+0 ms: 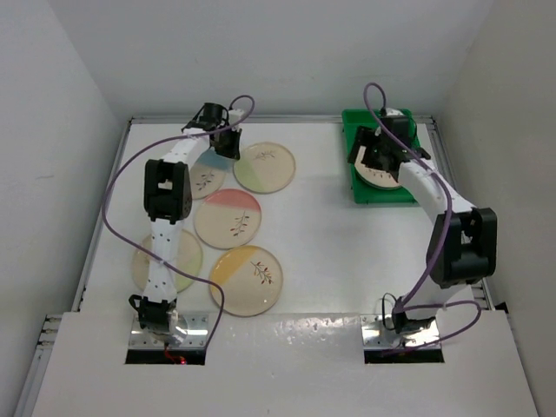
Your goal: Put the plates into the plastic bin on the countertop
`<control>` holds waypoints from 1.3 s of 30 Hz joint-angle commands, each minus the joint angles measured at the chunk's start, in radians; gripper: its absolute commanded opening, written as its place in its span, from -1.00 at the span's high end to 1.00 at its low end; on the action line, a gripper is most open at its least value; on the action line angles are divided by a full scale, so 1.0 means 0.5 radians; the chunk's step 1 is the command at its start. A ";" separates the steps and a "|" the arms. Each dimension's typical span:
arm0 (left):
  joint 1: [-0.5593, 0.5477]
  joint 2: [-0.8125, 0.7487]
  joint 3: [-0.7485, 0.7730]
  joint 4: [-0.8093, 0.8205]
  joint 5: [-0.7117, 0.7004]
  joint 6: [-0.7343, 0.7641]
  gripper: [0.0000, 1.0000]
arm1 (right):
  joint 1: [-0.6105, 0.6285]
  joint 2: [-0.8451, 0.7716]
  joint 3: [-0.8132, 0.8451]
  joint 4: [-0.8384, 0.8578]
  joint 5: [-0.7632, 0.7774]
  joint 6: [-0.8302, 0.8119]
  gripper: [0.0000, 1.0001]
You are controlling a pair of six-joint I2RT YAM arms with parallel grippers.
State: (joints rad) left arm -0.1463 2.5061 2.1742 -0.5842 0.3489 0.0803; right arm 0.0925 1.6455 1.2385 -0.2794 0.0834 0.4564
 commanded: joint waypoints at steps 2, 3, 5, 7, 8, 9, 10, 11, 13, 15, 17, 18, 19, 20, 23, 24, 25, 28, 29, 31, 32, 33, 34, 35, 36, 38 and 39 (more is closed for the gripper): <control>-0.017 0.066 -0.023 -0.283 0.198 0.128 1.00 | 0.125 0.206 0.060 0.041 -0.571 -0.161 -0.81; -0.039 -0.002 -0.023 -0.283 0.271 0.170 1.00 | 0.125 0.322 0.130 0.010 -0.818 -0.161 -0.81; -0.087 -0.091 -0.023 -0.261 0.272 0.229 1.00 | 0.149 0.570 0.301 -0.134 -1.009 -0.134 -0.77; -0.109 -0.235 -0.041 -0.261 0.290 0.315 1.00 | 0.192 0.657 0.349 -0.150 -1.038 -0.109 -0.77; -0.137 -0.281 -0.068 -0.237 0.290 0.333 1.00 | 0.208 0.730 0.367 -0.104 -1.029 -0.091 -0.77; -0.155 -0.324 -0.090 -0.237 0.290 0.333 1.00 | 0.226 0.743 0.364 -0.076 -1.023 -0.060 -0.77; -0.155 -0.394 -0.090 -0.215 0.290 0.352 1.00 | 0.259 0.752 0.361 -0.012 -1.011 -0.045 -0.77; -0.155 -0.422 -0.090 -0.215 0.290 0.352 1.00 | 0.269 0.798 0.352 0.064 -1.007 -0.017 -0.77; -0.155 -0.468 -0.109 -0.215 0.266 0.352 1.00 | 0.272 0.853 0.355 0.156 -1.004 0.093 -0.77; -0.174 -0.499 -0.148 -0.215 0.266 0.373 1.00 | 0.272 0.918 0.376 0.255 -1.032 0.163 -0.77; -0.174 -0.518 -0.179 -0.215 0.247 0.373 1.00 | 0.266 1.004 0.392 0.286 -1.072 0.188 -0.77; -0.192 -0.518 -0.206 -0.215 0.247 0.373 1.00 | 0.263 1.074 0.419 0.334 -1.123 0.213 -0.77; -0.192 -0.518 -0.228 -0.215 0.247 0.391 1.00 | 0.272 1.099 0.425 0.347 -1.160 0.237 -0.77; -0.210 -0.536 -0.228 -0.215 0.247 0.392 1.00 | 0.272 1.117 0.431 0.356 -1.170 0.253 -0.77; -0.229 -0.536 -0.247 -0.197 0.269 0.419 1.00 | 0.297 1.191 0.428 0.442 -1.173 0.323 -0.77; -0.229 -0.536 -0.247 -0.197 0.296 0.447 1.00 | 0.291 1.222 0.428 0.451 -1.185 0.354 -0.77; -0.229 -0.536 -0.265 -0.172 0.296 0.447 1.00 | 0.297 1.246 0.428 0.524 -1.237 0.385 -0.74; -0.229 -0.536 -0.286 -0.145 0.345 0.487 1.00 | 0.291 1.308 0.413 0.656 -1.302 0.470 -0.67; -0.229 -0.536 -0.311 -0.117 0.367 0.487 1.00 | 0.294 1.317 0.401 0.684 -1.369 0.507 -0.64; -0.229 -0.515 -0.332 -0.062 0.367 0.487 1.00 | 0.294 1.320 0.355 0.809 -1.458 0.550 -0.58; -0.229 -0.484 -0.332 -0.062 0.367 0.469 1.00 | 0.294 1.320 0.343 0.844 -1.507 0.587 -0.55; -0.229 -0.463 -0.332 -0.037 0.367 0.447 1.00 | 0.309 1.317 0.336 0.881 -1.550 0.593 -0.44; -0.229 -0.426 -0.332 -0.013 0.346 0.447 1.00 | 0.306 1.323 0.336 0.884 -1.569 0.606 -0.36; -0.229 -0.407 -0.332 -0.013 0.345 0.420 1.00 | 0.306 1.323 0.336 0.884 -1.608 0.618 -0.26; -0.229 -0.407 -0.332 0.012 0.345 0.398 1.00 | 0.300 1.314 0.327 0.896 -1.648 0.621 -0.13; -0.229 -0.383 -0.332 0.033 0.327 0.380 1.00 | 0.297 1.280 0.284 0.930 -1.685 0.630 0.27; -0.229 -0.383 -0.332 0.033 0.327 0.379 1.00 | 0.291 1.247 0.254 0.939 -1.688 0.630 0.40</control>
State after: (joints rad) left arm -0.2470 2.3119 2.0060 -0.6258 0.4488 0.2867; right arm 0.2169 2.2837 1.3903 0.1406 -0.6811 0.7456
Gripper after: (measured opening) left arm 0.003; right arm 0.338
